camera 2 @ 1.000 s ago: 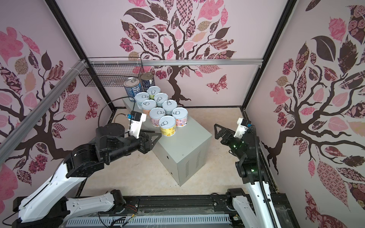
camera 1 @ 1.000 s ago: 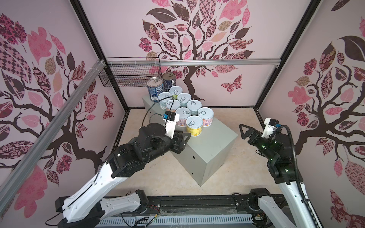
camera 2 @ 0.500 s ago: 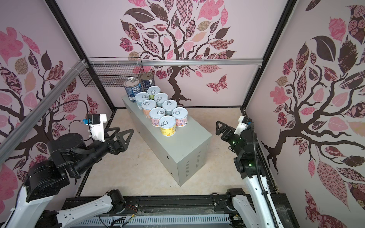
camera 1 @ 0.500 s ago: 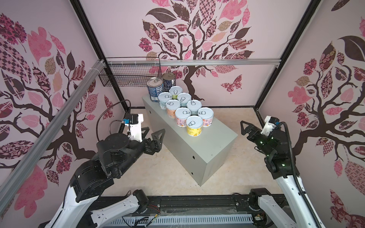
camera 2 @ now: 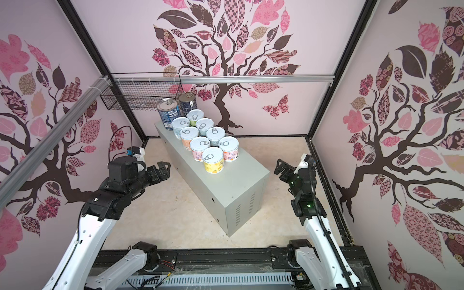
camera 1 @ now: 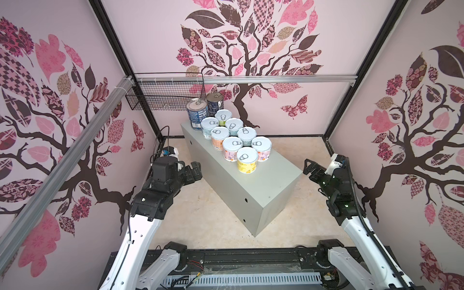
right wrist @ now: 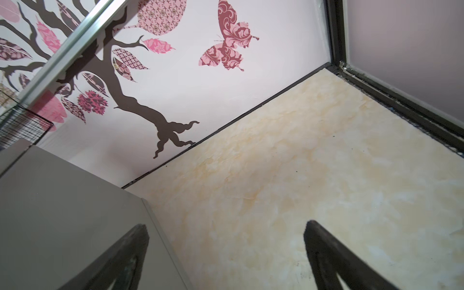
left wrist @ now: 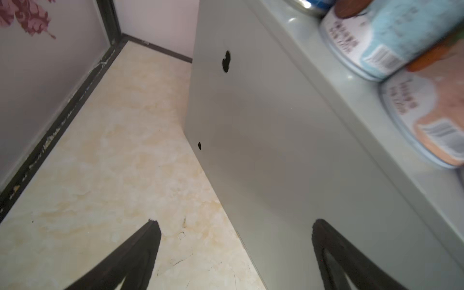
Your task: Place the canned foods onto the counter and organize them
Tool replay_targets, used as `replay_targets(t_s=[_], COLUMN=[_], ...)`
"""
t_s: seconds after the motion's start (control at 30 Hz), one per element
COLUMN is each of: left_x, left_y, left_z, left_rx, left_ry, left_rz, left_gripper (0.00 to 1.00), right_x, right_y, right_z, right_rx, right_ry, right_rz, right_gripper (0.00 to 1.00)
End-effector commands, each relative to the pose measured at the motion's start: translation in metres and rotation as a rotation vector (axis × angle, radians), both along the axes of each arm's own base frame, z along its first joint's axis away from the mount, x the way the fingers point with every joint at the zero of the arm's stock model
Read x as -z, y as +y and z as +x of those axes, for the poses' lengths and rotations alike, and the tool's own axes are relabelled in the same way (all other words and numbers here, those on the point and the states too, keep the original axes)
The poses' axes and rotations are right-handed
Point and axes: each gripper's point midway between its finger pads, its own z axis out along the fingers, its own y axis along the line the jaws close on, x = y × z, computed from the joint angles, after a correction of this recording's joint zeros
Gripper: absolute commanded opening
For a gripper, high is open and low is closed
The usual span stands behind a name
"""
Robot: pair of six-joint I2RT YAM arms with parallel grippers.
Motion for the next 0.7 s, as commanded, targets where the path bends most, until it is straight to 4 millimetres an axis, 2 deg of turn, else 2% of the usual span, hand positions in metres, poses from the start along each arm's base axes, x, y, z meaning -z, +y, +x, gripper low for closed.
replay_targets(t_s=[0.0,0.23,0.4,0.57,0.67], left_x=[0.008,0.051,0.083,0.111,0.127], left_y=[0.008,0.063,0.095,0.117,0.126], left_z=[0.017,0.04,0.055,0.066,0.071], left_rx=[-0.075,-0.35,-0.481,-0.583,-0.592], left_ry=[-0.039,-0.035,-0.025,-0.112,-0.101], left_rz=[-0.034,-0.032,0.11,0.224,0.341], left_gripper=[0.98,0.98,0.98,0.98,0.98], right_x=[-0.001,0.028,0.042,0.052,0.058], right_y=[-0.008,-0.022,-0.031,-0.038,-0.04], right_z=[0.005,0.002,-0.001,-0.004,0.0], right_rx=[0.038,0.101,0.152,0.186,0.19], right_ry=[-0.064,-0.119,-0.166,-0.204,-0.182], right_rz=[-0.071,-0.162,-0.222,-0.306,-0.34], right_gripper=[1.0,1.0,1.0,1.0,1.0])
